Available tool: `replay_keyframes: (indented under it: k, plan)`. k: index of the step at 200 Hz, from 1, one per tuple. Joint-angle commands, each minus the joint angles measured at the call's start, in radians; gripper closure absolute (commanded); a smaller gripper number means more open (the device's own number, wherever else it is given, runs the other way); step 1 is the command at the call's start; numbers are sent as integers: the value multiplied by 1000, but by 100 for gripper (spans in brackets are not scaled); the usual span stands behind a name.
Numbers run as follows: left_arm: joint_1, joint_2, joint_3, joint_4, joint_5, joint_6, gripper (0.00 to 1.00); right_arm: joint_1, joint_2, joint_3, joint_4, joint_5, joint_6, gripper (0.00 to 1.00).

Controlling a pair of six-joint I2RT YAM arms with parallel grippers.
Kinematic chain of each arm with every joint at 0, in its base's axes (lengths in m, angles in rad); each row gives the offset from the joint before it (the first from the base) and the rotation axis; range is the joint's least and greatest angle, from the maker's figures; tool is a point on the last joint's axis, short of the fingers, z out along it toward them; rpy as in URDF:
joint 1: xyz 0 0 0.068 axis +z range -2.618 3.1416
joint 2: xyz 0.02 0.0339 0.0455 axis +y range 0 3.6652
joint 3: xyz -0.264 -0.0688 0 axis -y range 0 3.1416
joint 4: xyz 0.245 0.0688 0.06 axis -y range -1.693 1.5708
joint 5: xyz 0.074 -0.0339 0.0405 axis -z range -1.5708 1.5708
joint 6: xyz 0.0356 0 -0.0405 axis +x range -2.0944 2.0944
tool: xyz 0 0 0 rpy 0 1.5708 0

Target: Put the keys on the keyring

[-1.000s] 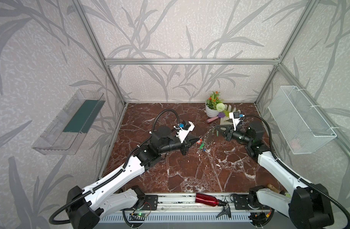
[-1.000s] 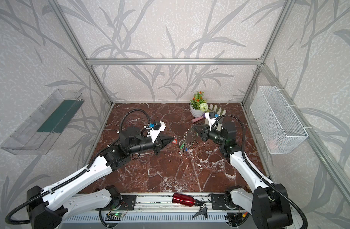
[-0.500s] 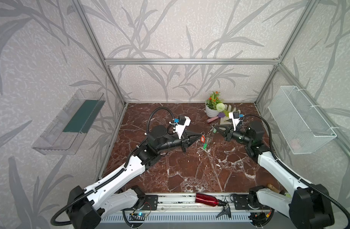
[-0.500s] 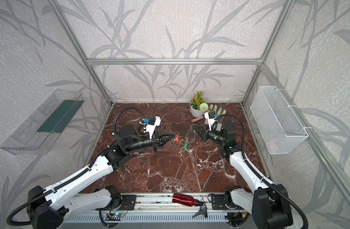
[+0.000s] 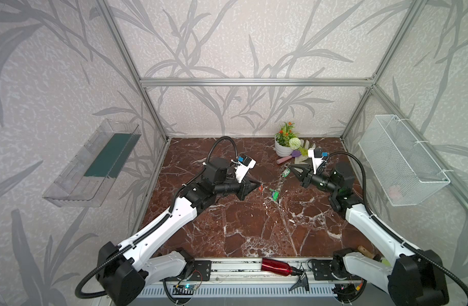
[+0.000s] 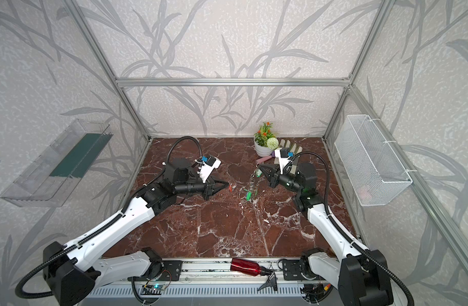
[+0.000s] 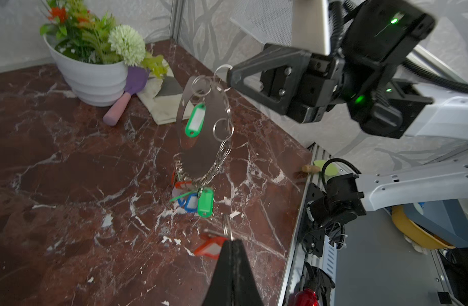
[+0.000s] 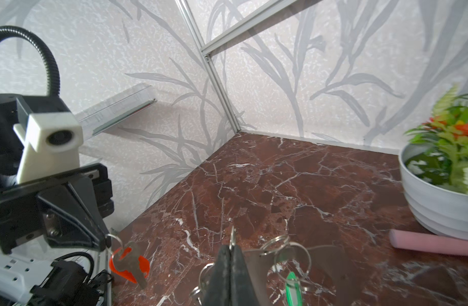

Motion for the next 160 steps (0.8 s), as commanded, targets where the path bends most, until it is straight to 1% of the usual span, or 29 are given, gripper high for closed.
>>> replay_keyframes:
  k: [1,34,46,58,77,98,160]
  plan:
    - [-2,48,21,-218,-107,139,100,1,-84,9,-70,136,-71,100]
    - [-15,203,74,-312,-174,164,100,1,-134,12,-182,210,-103,100]
    - [-19,273,127,-363,-207,171,100,1,-143,12,-210,223,-108,100]
    - [-15,357,205,-443,-156,225,100,1,-154,9,-219,224,-108,100]
    - [-15,489,342,-583,-150,218,100,0,-162,6,-222,225,-104,100]
    - [-17,590,406,-649,-142,200,100,1,-157,12,-235,219,-105,100]
    - [-28,694,445,-738,-166,183,100,1,-152,-1,-225,207,-103,100]
